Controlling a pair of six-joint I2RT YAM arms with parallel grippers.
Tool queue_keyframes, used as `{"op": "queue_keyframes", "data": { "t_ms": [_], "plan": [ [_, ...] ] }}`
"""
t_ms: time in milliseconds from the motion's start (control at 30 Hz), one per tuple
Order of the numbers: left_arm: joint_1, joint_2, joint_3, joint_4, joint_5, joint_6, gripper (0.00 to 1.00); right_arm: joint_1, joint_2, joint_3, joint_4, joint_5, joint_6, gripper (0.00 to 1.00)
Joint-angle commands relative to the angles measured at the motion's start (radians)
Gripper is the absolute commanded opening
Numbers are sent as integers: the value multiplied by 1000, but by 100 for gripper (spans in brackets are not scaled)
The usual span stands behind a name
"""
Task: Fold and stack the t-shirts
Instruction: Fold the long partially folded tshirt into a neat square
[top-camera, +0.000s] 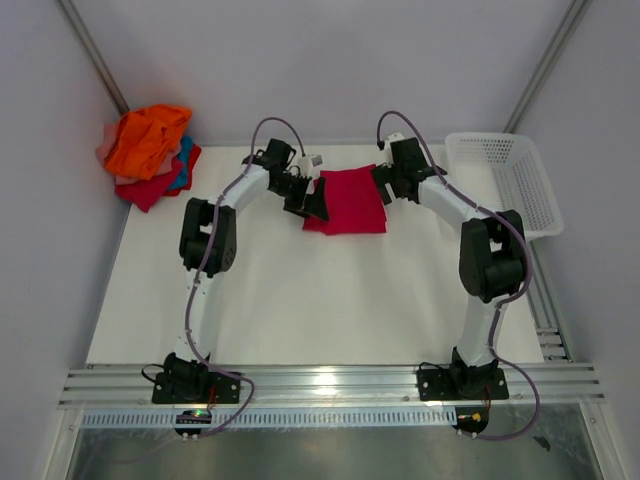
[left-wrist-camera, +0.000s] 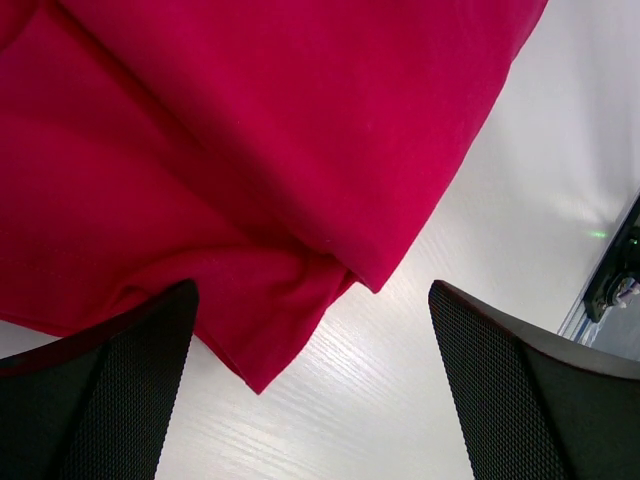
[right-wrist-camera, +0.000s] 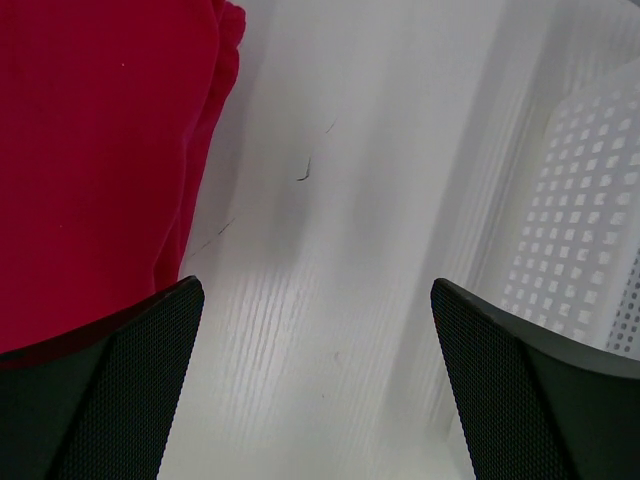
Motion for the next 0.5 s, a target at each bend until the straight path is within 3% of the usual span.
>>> {"op": "queue_keyframes", "data": {
  "t_ms": [0,233,467],
  "plan": [
    [8,-22,69,-24,-8,15,99,12,51,16,1,-5,29,99],
    [8,-66,118,-94,-31,49,99,13,62,-33,19,-17,45,99],
    [8,-49,123,-61,-10,26,99,21,80,-61,31,-45,66,99]
  ]
}}
